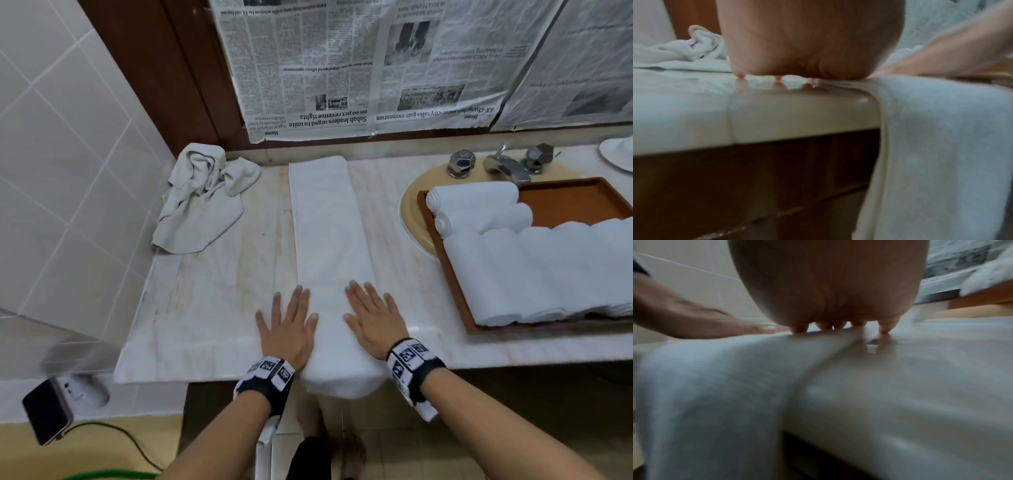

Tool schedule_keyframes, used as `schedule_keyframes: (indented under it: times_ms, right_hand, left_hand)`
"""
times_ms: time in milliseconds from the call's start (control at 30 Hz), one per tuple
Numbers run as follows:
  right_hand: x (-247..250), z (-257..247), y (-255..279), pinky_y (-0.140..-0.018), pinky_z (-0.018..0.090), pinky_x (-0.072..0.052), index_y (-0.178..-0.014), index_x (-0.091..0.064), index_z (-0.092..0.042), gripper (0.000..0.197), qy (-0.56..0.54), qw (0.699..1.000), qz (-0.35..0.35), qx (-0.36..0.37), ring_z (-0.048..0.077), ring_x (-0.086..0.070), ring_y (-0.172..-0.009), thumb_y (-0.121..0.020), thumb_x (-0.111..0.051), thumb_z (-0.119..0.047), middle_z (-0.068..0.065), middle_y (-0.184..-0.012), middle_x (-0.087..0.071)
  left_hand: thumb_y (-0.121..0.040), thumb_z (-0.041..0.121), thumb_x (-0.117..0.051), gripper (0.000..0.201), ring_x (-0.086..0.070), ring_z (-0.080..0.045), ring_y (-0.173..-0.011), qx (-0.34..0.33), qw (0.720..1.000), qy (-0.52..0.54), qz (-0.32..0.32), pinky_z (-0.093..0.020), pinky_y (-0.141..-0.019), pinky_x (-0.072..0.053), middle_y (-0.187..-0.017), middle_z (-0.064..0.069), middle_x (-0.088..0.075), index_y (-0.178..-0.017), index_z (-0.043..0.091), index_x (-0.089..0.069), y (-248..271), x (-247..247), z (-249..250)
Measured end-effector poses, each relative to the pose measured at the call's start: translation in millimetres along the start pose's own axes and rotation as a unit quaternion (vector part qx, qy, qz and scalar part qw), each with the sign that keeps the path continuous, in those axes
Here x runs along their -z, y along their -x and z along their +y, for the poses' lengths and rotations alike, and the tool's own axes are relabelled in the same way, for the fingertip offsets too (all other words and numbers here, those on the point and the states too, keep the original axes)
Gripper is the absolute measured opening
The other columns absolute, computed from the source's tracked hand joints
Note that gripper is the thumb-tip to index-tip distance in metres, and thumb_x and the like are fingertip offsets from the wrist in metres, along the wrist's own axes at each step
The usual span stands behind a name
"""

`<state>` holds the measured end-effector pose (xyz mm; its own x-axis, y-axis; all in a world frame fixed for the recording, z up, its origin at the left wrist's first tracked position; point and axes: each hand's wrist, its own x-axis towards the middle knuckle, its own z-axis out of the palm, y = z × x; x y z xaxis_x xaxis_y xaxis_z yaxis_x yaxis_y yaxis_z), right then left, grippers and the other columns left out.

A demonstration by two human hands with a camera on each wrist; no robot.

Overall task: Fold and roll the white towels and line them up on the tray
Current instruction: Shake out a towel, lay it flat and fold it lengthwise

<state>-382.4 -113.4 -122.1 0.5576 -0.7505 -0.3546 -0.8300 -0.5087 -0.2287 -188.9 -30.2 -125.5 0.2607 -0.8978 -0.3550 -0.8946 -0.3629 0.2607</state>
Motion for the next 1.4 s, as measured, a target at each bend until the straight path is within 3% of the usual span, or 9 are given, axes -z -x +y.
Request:
schedule_keyframes:
  times_ms: [133, 300, 400, 633, 867, 1067, 1167, 1267, 1400]
  right_hand:
    - [17, 11, -13, -0.121, 0.039, 0.009, -0.156, 0.007, -0.023, 0.061, -0.038, 0.998, 0.032, -0.042, 0.013, 0.014, -0.150, -0.103, -0.009, -0.048, -0.016, -0.152, 0.023]
    - [40, -6, -79, -0.120, 0.039, 0.008, -0.157, 0.005, -0.024, 0.091, -0.012, 0.999, 0.024, 0.017, 0.012, 0.011, -0.151, -0.078, 0.029, -0.063, -0.012, -0.162, 0.012]
    - [48, -3, -110, -0.120, 0.041, 0.008, -0.156, 0.010, -0.026, 0.108, 0.014, 1.000, 0.010, 0.020, 0.012, 0.012, -0.151, -0.062, 0.046, -0.064, -0.013, -0.162, 0.016]
    - [62, 44, -127, -0.119, 0.041, 0.011, -0.155, 0.014, -0.025, 0.086, -0.007, 0.997, 0.005, -0.076, 0.009, 0.020, -0.146, -0.077, 0.021, -0.061, -0.016, -0.152, 0.030]
    - [88, 15, -193, -0.123, 0.045, 0.001, -0.158, -0.003, -0.021, 0.077, -0.011, 0.997, 0.052, 0.051, 0.012, 0.011, -0.150, -0.088, 0.010, -0.051, -0.010, -0.160, 0.012]
    - [107, 56, -239, -0.121, 0.045, 0.005, -0.157, 0.003, -0.024, 0.057, -0.024, 1.000, 0.016, -0.001, 0.015, 0.011, -0.151, -0.106, -0.016, -0.040, -0.011, -0.163, 0.013]
    - [114, 68, -245, -0.122, 0.044, 0.006, -0.158, 0.003, -0.022, 0.058, -0.022, 0.999, 0.028, -0.022, 0.016, 0.012, -0.151, -0.105, -0.011, -0.041, -0.010, -0.163, 0.013]
    - [117, 54, -263, -0.119, 0.042, 0.010, -0.157, 0.003, -0.023, 0.074, 0.007, 0.999, 0.028, 0.046, 0.014, 0.013, -0.150, -0.090, 0.010, -0.051, -0.010, -0.163, 0.012]
    - [122, 45, -301, -0.122, 0.046, 0.003, -0.157, 0.006, -0.024, 0.062, 0.029, 0.996, 0.018, 0.078, 0.014, 0.009, -0.151, -0.100, -0.002, -0.046, -0.009, -0.164, 0.010]
  left_hand:
    - [-0.104, 0.052, -0.012, 0.058, 0.019, -0.021, -0.151, 0.026, 0.999, 0.044, 0.016, -0.059, -0.118, 0.008, -0.159, 0.024, 0.023, -0.156, 0.040, 0.011, -22, 18, -12]
    - [-0.105, 0.048, -0.013, 0.054, 0.016, -0.019, -0.151, -0.088, 0.995, 0.033, 0.016, -0.058, -0.118, 0.007, -0.161, 0.023, 0.017, -0.155, 0.044, 0.009, -87, 39, 25]
    - [-0.106, 0.046, -0.012, 0.054, 0.017, -0.021, -0.152, -0.088, 0.996, 0.002, -0.013, -0.061, -0.118, 0.007, -0.155, 0.026, 0.023, -0.154, 0.043, 0.011, -121, 43, 29]
    - [-0.104, 0.048, -0.007, 0.055, 0.021, -0.021, -0.150, 0.029, 0.999, 0.021, -0.017, -0.061, -0.117, 0.010, -0.159, 0.023, 0.024, -0.153, 0.043, 0.017, -150, 65, 0]
    - [-0.105, 0.046, -0.012, 0.054, 0.015, -0.019, -0.152, -0.049, 0.998, 0.038, 0.019, -0.058, -0.119, 0.003, -0.160, 0.024, 0.019, -0.156, 0.041, 0.006, -205, 77, 34]
    - [-0.104, 0.048, -0.007, 0.054, 0.018, -0.020, -0.151, 0.033, 0.999, 0.004, -0.008, -0.061, -0.118, 0.008, -0.158, 0.027, 0.022, -0.154, 0.044, 0.015, -236, 89, 18]
    - [-0.106, 0.042, -0.011, 0.055, 0.016, -0.023, -0.152, 0.096, 0.995, 0.035, 0.018, -0.061, -0.118, 0.005, -0.160, 0.023, 0.021, -0.155, 0.038, 0.012, -250, 105, 12]
    - [-0.106, 0.043, -0.015, 0.055, 0.012, -0.022, -0.152, 0.000, 0.998, 0.037, 0.059, -0.060, -0.119, 0.001, -0.163, 0.021, 0.013, -0.156, 0.040, 0.005, -274, 110, 28]
    - [-0.105, 0.047, -0.011, 0.054, 0.013, -0.021, -0.152, -0.030, 0.999, 0.018, 0.031, -0.060, -0.119, 0.002, -0.162, 0.024, 0.013, -0.156, 0.042, 0.005, -302, 102, 42]
